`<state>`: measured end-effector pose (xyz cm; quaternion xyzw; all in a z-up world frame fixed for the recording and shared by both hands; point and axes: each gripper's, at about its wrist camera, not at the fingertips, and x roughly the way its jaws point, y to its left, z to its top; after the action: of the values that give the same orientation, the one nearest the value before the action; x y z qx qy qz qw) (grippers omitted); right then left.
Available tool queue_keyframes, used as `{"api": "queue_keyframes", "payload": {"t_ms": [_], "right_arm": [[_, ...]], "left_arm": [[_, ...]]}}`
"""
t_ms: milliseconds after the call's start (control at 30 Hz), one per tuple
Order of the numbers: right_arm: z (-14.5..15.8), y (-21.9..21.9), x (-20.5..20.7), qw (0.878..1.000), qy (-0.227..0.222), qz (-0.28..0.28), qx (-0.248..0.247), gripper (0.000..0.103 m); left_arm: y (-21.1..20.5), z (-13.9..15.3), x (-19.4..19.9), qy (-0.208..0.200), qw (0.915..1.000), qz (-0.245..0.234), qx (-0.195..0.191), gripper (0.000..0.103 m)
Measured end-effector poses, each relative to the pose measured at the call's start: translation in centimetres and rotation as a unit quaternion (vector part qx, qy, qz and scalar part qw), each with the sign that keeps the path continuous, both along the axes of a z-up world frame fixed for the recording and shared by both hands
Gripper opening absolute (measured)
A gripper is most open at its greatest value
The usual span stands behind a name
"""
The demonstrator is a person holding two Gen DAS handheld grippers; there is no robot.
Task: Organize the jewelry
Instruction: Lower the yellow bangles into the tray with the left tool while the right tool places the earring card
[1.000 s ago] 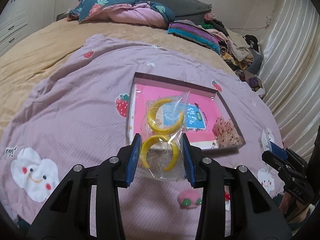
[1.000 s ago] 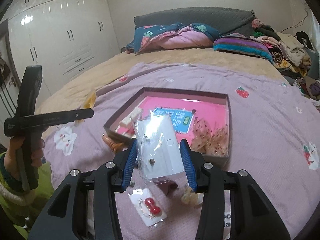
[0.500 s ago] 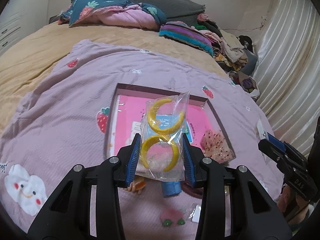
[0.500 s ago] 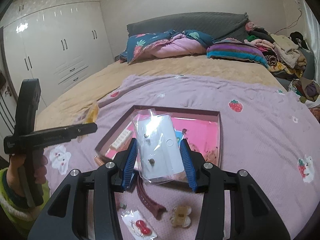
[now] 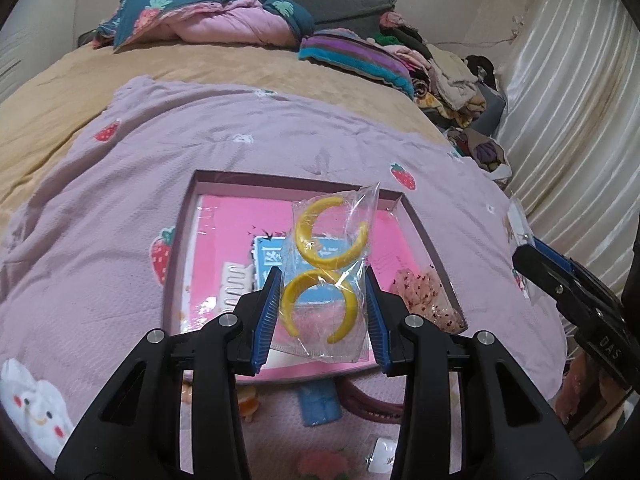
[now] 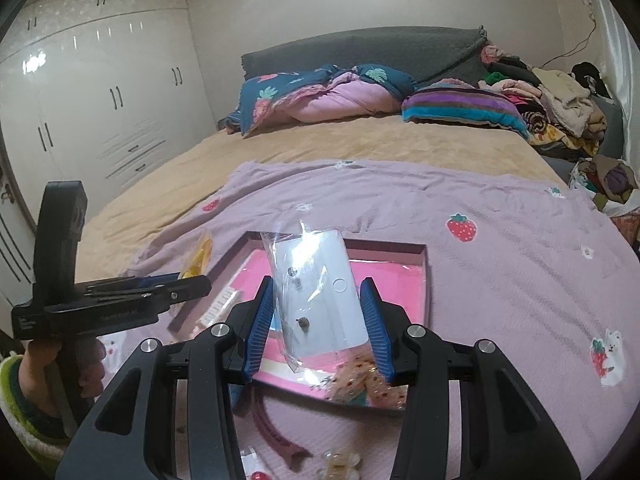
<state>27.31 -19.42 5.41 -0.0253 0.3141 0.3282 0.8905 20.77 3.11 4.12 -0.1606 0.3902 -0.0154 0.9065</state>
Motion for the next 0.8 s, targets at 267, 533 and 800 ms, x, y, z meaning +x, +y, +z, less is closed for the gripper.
{"api": "queue_keyframes", "payload": {"t_ms": [267, 533, 800], "right_arm": [[-1.4, -0.3, 2.0, 1.000, 0.016, -0.013, -0.008, 0.042], [-3.9, -0.2, 3.9, 0.999, 0.045, -0.021, -0.017, 0.042], [-5.9, 0.0, 5.1, 0.997, 0.067, -0.025, -0.028, 0.042]], "left_arm": [[-1.0, -1.8, 1.6, 0.020, 0.9996, -0.017, -0.001, 0.031], [-2.1, -4.2, 2.6, 0.045, 0.9984, -0.033, -0.001, 0.031], [-2.4, -6.2, 3.5, 0.069, 0.9970, -0.035, -0.002, 0.031]]}}
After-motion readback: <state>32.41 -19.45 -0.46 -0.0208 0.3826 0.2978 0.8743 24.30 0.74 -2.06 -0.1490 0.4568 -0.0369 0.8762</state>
